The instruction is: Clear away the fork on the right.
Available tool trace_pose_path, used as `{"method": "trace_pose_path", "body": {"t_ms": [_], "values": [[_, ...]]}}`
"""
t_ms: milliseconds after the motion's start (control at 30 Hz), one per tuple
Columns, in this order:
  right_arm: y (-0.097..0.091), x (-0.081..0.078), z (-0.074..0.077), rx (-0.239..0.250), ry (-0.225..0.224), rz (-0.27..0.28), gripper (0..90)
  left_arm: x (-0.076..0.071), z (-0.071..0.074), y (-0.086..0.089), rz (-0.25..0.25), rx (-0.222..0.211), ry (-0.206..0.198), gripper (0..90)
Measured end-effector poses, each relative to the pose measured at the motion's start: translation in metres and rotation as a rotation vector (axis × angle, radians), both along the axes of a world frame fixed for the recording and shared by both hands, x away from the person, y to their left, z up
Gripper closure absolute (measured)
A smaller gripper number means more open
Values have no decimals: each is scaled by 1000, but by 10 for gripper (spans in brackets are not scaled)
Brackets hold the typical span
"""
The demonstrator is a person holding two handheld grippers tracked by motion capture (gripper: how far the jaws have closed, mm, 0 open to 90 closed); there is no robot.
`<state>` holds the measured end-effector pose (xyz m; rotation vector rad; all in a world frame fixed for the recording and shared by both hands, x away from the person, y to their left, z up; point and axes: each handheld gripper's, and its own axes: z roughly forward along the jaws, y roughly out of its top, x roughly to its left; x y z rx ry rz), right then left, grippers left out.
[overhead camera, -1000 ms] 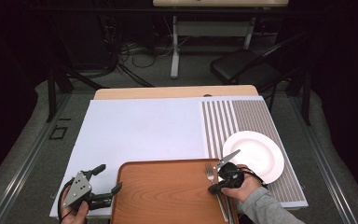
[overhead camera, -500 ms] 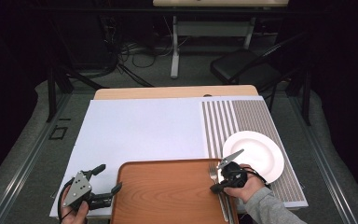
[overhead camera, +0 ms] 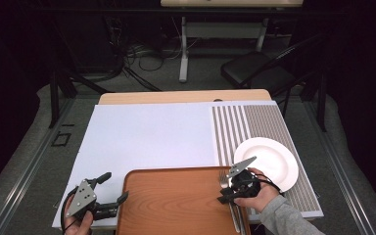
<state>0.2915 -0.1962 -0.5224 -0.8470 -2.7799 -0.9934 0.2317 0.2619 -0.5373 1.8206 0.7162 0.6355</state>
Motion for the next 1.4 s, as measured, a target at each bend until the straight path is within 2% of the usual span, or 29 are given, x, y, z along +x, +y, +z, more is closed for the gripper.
{"method": "trace_pose_path", "body": {"t_ms": [400,567,767,833,1033,1133,1267,1400], "values": [[1,-1,4,-3,-65,21,456,0,0,0,0,0,1,157],[-1,-1,8,-3,-91,17,424,0,0,0,-1,2,0,157],[-6,0,10,-1,-74,11,390,0,0,0,-1,1,0,157],[-8,0,11,0,-71,-18,338,0,0,0,-1,1,1,157],[-17,2,17,10,-79,-35,185,0,0,0,0,0,0,157],[-24,0,20,3,-130,-26,142,0,0,0,1,0,1,157],[-33,-2,26,-2,-159,-88,126,0,0,0,1,1,2,157],[-43,-3,29,-2,-165,-107,0,0,0,-1,1,2,3,157]]}}
